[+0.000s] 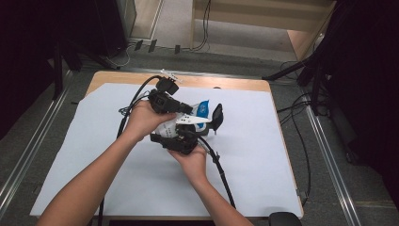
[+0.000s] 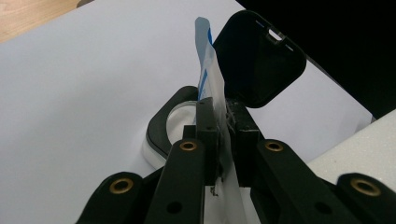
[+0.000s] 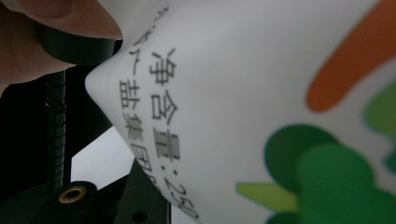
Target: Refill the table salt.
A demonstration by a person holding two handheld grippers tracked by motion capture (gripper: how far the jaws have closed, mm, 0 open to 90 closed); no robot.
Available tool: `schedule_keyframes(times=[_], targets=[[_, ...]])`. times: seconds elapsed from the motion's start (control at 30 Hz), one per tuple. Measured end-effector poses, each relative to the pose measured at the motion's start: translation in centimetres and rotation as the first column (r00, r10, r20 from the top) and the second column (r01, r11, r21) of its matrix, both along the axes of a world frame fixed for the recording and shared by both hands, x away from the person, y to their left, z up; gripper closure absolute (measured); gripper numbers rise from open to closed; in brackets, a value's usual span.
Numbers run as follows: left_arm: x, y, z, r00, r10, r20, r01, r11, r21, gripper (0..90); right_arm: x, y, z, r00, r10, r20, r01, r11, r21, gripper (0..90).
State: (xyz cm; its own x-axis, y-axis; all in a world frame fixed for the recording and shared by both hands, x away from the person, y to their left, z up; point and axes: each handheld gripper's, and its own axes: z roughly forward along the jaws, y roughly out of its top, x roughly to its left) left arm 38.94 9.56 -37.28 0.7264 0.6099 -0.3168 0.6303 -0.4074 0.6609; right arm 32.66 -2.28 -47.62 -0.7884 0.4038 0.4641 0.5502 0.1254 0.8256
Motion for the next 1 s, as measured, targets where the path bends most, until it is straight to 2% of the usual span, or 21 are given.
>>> schedule_keyframes(times=[0.23,0.67,1.0], targets=[[-0.01,-0.02,-0.02,1.0000,0.001,0.001,-0.001,1.0000,0.001,86.2,0.02,-0.02,0.01,1.0000,0.002,0.004,-0.002,1.0000,-0.004,66.9],[0.04,-0.09,-0.11,1.0000,0.005,0.001,-0.005,1.0000,0.002,86.4,-0.07,0.11,-0.11,0.9989,0.007,0.047,-0.004,0.9978,-0.066,62.6],[0.00,-0.05,-0.03,1.0000,0.001,0.002,-0.001,1.0000,-0.004,86.2,0.00,-0.11,0.02,0.9997,0.006,0.026,-0.005,0.9994,-0.034,67.4]])
